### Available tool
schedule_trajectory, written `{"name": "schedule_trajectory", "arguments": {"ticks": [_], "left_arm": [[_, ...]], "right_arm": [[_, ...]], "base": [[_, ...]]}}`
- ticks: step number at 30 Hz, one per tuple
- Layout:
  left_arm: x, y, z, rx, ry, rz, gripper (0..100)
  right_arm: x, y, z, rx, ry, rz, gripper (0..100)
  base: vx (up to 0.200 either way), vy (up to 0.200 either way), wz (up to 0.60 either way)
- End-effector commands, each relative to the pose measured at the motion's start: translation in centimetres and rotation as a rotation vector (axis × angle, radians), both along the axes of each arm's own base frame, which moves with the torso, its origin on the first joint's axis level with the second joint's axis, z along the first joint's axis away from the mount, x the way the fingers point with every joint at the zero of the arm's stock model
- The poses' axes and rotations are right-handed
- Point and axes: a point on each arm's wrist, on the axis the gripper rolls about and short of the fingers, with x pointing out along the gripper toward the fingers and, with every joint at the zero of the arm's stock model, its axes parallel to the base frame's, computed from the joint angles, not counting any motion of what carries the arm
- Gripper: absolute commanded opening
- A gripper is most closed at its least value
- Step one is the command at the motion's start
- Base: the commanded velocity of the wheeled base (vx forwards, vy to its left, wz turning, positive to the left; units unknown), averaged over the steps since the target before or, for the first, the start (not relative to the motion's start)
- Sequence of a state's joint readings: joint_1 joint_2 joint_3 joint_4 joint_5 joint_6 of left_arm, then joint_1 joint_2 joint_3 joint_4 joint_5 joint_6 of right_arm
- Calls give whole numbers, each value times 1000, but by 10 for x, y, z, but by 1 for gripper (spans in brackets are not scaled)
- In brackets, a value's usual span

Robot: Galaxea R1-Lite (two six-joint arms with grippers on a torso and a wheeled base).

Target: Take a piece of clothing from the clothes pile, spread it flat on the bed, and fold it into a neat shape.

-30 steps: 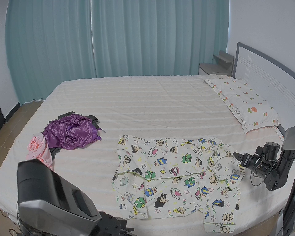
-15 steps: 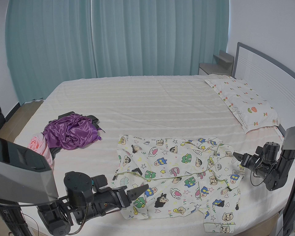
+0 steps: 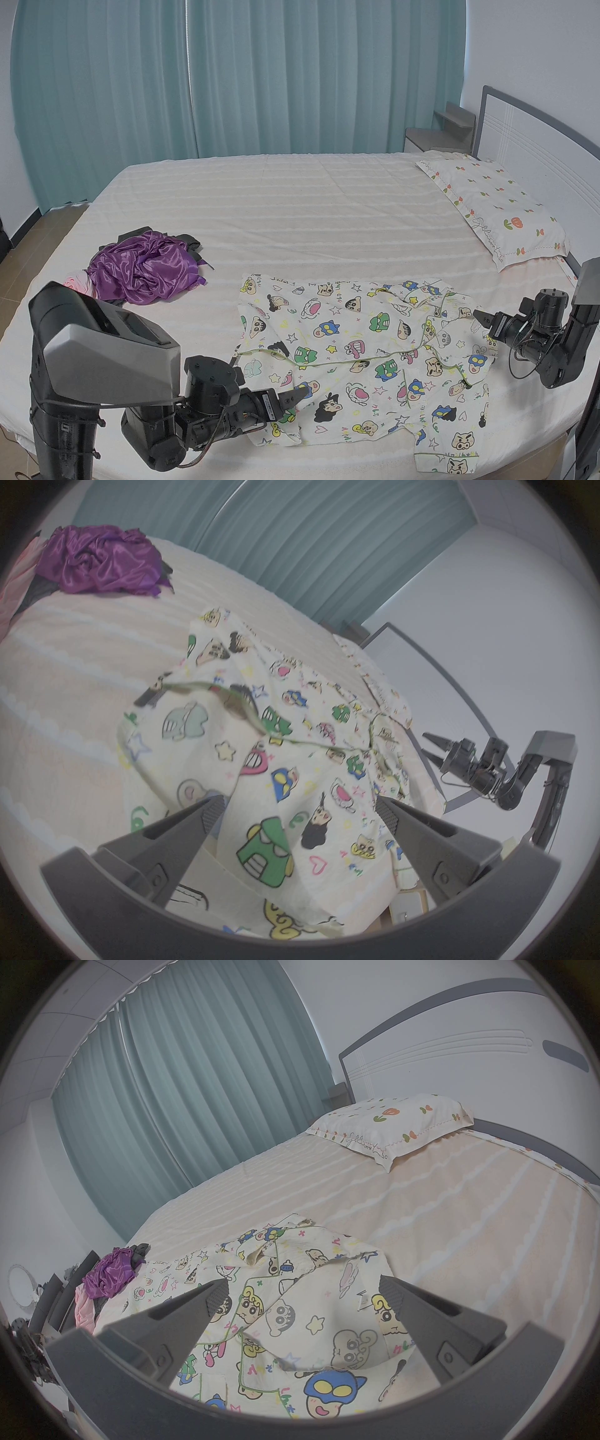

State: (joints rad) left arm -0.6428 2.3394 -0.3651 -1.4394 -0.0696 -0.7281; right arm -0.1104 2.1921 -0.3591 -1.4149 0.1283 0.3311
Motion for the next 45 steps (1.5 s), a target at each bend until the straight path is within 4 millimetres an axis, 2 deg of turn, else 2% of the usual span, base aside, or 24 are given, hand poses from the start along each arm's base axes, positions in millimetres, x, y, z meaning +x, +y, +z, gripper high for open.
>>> {"name": "schedule_trajectory", "arguments": {"ticks": [1, 6, 10, 17, 23, 26, 28, 30, 32, 36, 43, 45], "left_arm": [[-9, 4, -13, 50, 67, -7, 100], [-23, 4, -14, 62, 102, -28, 100], [-32, -2, -7, 25, 123, -35, 100], [-49, -12, -8, 14, 166, -72, 100], [-52, -11, -9, 23, 173, -69, 100], [-49, -13, -9, 28, 147, -38, 100], [-38, -18, -9, 30, 95, 36, 100], [-35, -20, -10, 29, 84, 55, 100], [-24, -29, -10, -18, 56, 135, 100], [-17, -37, -6, -83, 51, 171, 100], [-13, -38, -4, -94, 36, 211, 100], [-9, -36, -5, -73, 4, 269, 100]], "right_arm": [[0, 0, -1, 1, 2, 0, 100], [0, 0, -1, 2, 5, 0, 100], [0, 0, -1, 2, 4, 0, 100], [0, 0, -1, 2, 2, -2, 100], [0, 0, -1, 2, 4, -2, 100], [0, 0, -1, 2, 4, -2, 100], [0, 0, -1, 1, 5, -1, 100], [0, 0, -1, 1, 4, -1, 100], [0, 0, -1, 1, 2, 0, 100], [0, 0, 0, 1, 1, -1, 100], [0, -1, 1, -5, -21, -3, 100], [-1, -1, 0, -4, -18, -1, 100]], "base": [[0, 0, 0], [0, 0, 0], [0, 0, 0], [0, 0, 0], [0, 0, 0], [0, 0, 0], [0, 0, 0], [0, 0, 0], [0, 0, 0], [0, 0, 0], [0, 0, 0], [0, 0, 0]]}}
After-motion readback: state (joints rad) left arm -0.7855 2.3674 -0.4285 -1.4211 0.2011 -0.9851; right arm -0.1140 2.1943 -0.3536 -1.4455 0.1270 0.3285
